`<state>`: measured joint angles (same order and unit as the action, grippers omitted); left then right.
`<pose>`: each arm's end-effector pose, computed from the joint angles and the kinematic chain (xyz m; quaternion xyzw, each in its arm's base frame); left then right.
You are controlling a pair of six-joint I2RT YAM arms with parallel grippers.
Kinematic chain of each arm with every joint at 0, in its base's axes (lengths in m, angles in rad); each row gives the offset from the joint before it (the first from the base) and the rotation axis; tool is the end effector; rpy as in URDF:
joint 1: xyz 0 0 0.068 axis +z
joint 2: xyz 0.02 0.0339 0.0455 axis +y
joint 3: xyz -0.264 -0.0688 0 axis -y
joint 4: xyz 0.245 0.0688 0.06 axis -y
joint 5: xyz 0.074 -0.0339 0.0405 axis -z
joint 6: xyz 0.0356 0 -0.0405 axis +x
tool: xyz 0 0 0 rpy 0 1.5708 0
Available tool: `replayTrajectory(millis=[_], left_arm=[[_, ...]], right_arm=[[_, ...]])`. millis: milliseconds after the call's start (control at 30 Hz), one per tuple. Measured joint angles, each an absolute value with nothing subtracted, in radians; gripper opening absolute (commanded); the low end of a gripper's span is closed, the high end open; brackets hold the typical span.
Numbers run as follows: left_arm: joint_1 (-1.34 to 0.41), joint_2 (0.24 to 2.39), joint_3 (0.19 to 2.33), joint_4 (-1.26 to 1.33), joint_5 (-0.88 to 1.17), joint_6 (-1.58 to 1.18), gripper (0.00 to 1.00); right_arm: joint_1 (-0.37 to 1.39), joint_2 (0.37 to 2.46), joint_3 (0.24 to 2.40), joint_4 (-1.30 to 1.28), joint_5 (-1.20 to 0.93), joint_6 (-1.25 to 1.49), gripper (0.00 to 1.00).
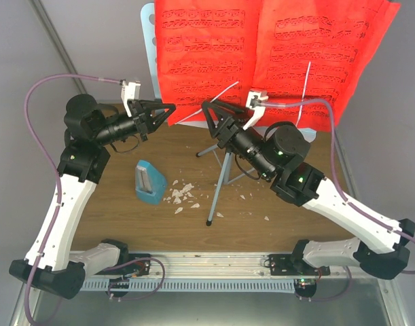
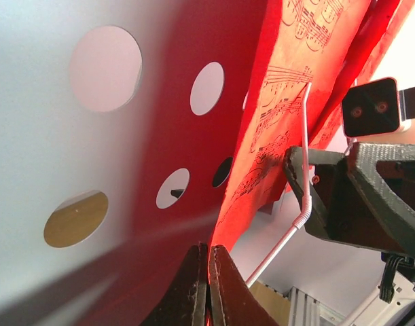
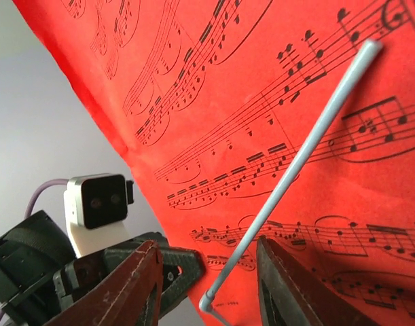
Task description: Pack up the instrument practice props
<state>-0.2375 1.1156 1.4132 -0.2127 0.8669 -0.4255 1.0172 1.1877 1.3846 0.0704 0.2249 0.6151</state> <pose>0.2048 -0.0775 0.4881 0.2503 0.6402 -0.4862 0.5395 0.1407 0.2125 0.4938 -0.0330 0.6084 0.5289 0.5908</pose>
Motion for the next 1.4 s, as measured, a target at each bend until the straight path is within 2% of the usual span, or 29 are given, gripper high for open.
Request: replayTrajectory(millis=[167,233,333,700,833,1167,1400], left_arm=[[-0.237,1.116,1.413,-0.213,0.867,-0.425,0.0],[-0.237,1.116,1.413,-0.213,0.867,-0.425,0.0],[-0.237,1.116,1.413,-0.213,0.867,-0.423,0.0],[-0.234,1.114,1.409,-0.213,0.819,-0.419,0.0],[-0.178,1.11,1.41,-0.214,0.793,-0.429,0.0],[0.298,1.113,1.393,-0.189,0.854,-0.514,0.0],[0.57,1.12,1.114,-0.158,0.844,-0.53,0.0]], right_arm=[[1.018,1.208,1.387,0.108,0.263,0.628,0.3],[1.018,1.214,1.388,0.124,0.276,0.635,0.21],[1.018,1.224,1.397,0.136,0.289,0.639,0.01],[1.022,1.229,1.404,0.147,0.291,0.641,0.0],[1.022,1.229,1.404,0.147,0.295,0.64,0.0],[1.023,1.224,1.399,0.147,0.311,0.64,0.01],[1.023,1.223,1.398,0.147,0.311,0.64,0.0]])
